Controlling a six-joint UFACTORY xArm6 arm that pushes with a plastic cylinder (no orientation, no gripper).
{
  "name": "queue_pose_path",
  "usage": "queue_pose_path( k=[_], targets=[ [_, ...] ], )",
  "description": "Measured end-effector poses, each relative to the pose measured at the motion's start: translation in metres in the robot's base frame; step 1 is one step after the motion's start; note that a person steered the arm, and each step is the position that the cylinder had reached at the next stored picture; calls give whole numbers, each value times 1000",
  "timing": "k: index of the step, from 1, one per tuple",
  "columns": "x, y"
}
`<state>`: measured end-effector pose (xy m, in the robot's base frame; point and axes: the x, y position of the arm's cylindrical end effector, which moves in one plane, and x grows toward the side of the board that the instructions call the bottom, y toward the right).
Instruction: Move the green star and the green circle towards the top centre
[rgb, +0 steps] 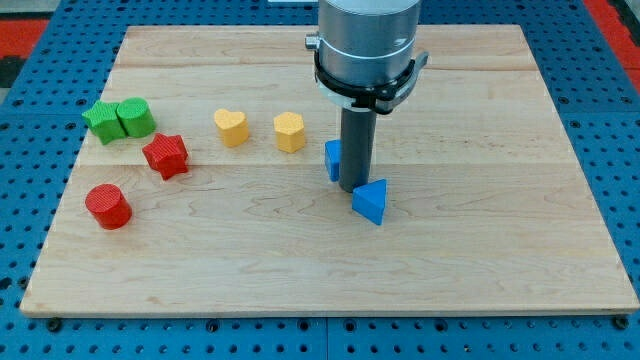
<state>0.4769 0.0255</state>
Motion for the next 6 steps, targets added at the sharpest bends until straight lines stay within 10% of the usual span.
queue_pose_path(
  k=[5, 6],
  targets=[
    [62, 77],
    [91, -56]
  ],
)
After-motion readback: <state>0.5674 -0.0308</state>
